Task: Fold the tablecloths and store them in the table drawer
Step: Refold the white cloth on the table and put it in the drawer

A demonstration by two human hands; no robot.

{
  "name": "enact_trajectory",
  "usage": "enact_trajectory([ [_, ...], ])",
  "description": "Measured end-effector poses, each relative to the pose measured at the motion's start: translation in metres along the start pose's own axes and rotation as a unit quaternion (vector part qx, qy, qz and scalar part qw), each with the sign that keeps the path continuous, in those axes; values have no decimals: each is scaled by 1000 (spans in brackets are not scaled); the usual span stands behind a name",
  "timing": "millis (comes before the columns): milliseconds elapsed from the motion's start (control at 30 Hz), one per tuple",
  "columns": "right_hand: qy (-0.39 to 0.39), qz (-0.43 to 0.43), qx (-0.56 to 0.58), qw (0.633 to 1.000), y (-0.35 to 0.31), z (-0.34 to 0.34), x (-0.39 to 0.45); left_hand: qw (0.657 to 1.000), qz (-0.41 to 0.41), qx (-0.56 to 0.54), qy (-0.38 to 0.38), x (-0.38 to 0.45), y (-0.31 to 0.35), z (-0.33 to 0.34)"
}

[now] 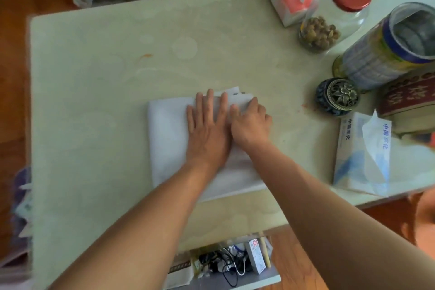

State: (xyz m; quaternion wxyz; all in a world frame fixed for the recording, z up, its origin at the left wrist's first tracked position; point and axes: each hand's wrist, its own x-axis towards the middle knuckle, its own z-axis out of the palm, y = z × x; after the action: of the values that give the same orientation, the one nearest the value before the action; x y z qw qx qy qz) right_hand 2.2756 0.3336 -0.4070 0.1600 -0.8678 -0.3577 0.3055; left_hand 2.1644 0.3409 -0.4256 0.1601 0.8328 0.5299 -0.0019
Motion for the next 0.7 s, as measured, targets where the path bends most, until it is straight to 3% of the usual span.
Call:
enact_trajectory([
  [133, 65, -90, -27, 993, 23, 11, -7, 990, -140, -5, -19, -75, 3, -9],
  [300, 97, -122, -9, 988, 20, 18, -6, 982, -172, 61, -53, -124, -18, -6],
  [500, -2, -208, 69, 976, 14, 4, 14, 972, -223, 70, -37, -111, -10, 11],
  [600, -12, -218, 19, 976, 21, 10, 21, 973, -216, 73, -34, -110, -10, 10],
  [700, 6, -219, -73, 973, 19, 13, 24, 971, -238, 2, 21, -112, -15, -2],
])
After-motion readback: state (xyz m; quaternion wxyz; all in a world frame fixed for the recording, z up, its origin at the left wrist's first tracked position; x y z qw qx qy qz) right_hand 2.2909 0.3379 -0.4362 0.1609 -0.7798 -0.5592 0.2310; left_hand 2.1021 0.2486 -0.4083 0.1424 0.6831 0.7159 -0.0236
